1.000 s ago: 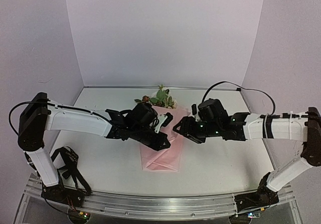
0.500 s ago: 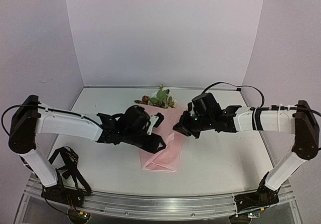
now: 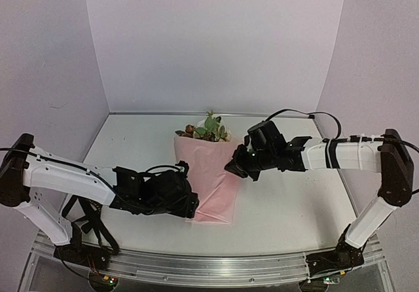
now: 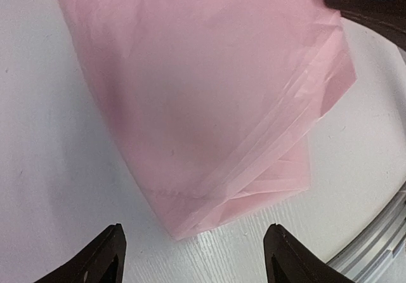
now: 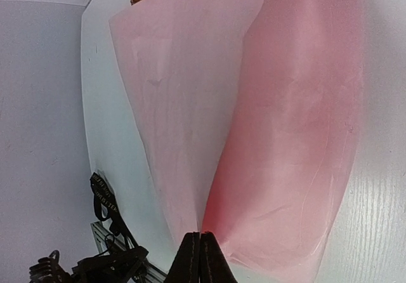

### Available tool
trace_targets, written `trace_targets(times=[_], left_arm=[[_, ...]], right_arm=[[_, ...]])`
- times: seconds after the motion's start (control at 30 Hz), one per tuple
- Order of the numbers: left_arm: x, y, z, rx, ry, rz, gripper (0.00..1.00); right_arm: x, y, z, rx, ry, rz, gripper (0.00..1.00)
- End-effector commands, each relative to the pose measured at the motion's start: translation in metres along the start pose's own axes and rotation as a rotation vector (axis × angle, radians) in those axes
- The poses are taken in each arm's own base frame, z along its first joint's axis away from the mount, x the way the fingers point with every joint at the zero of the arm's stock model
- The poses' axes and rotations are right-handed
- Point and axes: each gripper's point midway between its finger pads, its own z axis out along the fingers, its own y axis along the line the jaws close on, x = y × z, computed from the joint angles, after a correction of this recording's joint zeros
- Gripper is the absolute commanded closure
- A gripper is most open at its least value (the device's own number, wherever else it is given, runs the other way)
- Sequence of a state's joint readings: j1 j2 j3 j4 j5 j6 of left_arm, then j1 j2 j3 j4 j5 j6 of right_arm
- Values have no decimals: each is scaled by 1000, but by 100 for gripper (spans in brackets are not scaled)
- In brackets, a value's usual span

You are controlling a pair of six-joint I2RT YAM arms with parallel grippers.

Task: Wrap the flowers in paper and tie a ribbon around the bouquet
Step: Fold the two-thirds-folded wrapping paper at the center of the board.

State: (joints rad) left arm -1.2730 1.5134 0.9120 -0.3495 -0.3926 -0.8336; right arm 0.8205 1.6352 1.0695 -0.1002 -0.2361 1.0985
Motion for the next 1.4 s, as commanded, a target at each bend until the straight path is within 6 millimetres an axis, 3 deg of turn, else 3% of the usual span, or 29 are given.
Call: trace_targets(times=[0.0,0.33,0.67,1.03,1.37], left_arm=[[12,20,8,-114,-13,-43,22],[39,15,24,-144,33,32,18],[56,26,32,-208,62,68,23],[53,29,47,-275,32,98,22],[48,30,47,-294,4,84,23]], right_arm=[[-12,25,-11,-41,-37,-7,100],[-14,27,-16,-41,-42,-13,100],[-14,28,-17,-42,-43,-18,100],[-13,27,-15,-39,-38,-15,100],[-11,23,-14,-32,-32,-12,100]])
